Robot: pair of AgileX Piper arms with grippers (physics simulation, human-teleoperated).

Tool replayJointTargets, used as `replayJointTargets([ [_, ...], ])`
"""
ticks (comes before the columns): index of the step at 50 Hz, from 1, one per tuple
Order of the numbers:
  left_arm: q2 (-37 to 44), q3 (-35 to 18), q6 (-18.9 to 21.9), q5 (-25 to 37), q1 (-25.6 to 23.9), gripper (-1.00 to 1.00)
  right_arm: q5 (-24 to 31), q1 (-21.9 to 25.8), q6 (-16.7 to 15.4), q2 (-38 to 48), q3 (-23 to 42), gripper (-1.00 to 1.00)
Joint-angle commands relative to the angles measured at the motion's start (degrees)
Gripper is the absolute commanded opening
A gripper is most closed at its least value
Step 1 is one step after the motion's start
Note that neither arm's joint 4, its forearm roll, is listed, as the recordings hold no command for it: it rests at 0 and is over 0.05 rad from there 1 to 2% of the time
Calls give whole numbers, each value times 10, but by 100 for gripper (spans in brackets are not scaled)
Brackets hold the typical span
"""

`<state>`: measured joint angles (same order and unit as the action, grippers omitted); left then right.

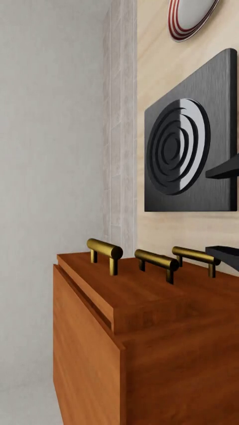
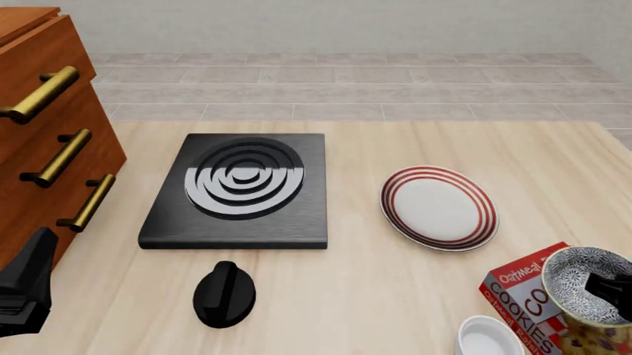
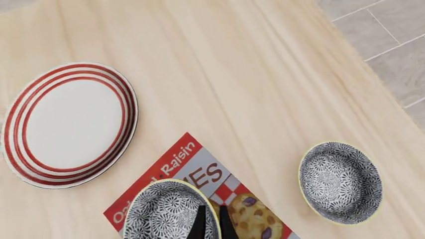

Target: Pick the akita bowl on the cookies box and place it on the plate.

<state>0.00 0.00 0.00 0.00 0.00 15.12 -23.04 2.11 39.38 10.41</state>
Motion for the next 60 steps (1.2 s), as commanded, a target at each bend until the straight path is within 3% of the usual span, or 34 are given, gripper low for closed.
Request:
replayJointTargets([
  [1, 0, 0, 0, 0, 0, 100, 56, 37, 27, -57, 46, -100],
  [8, 0, 0, 0, 0, 0, 100, 66, 72, 53, -63, 84, -100],
  [29, 0, 0, 0, 0, 0, 100, -128, 164, 128, 156, 140, -100],
  [40, 0, 0, 0, 0, 0, 100, -206, 211, 148, 285, 182, -100],
  [60, 0, 0, 0, 0, 0, 100, -253, 279, 179, 417, 256, -100],
])
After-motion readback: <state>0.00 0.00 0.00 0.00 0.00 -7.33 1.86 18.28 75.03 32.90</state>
